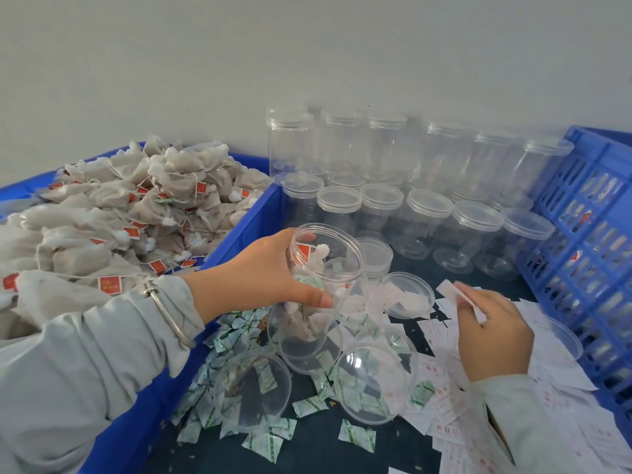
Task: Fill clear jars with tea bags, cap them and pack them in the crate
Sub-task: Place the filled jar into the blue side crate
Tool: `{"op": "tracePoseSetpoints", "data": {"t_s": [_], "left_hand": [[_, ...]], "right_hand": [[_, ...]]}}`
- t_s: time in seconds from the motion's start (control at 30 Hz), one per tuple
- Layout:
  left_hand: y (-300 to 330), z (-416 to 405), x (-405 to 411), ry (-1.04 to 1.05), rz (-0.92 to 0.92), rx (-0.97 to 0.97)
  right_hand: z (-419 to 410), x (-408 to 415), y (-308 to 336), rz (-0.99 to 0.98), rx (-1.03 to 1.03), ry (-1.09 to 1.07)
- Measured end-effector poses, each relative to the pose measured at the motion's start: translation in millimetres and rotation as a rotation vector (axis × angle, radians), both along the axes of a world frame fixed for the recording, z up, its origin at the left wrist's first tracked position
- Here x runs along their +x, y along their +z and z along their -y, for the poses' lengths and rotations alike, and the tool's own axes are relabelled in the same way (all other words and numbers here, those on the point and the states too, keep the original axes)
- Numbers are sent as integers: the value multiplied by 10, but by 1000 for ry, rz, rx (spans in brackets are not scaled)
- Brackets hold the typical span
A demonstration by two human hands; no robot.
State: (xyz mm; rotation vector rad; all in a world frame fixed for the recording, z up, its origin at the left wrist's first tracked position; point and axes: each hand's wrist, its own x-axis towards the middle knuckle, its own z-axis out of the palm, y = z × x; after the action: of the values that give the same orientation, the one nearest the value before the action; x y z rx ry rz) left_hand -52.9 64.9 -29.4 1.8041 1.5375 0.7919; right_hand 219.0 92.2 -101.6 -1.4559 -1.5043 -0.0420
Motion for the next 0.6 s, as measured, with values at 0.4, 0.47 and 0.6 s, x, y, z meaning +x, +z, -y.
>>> {"op": "tracePoseSetpoints", "data": {"t_s": [0.4,0.47,0.6], "left_hand": [[18,2,-10,5,17,101],[2,-8,-18,8,15,111],[-3,-8,-13,1,-21,117]], "right_hand": [[139,-920,977,76,61,498],[88,-967,980,243,-32,443],[55,-1002,990,397,-159,345]]}}
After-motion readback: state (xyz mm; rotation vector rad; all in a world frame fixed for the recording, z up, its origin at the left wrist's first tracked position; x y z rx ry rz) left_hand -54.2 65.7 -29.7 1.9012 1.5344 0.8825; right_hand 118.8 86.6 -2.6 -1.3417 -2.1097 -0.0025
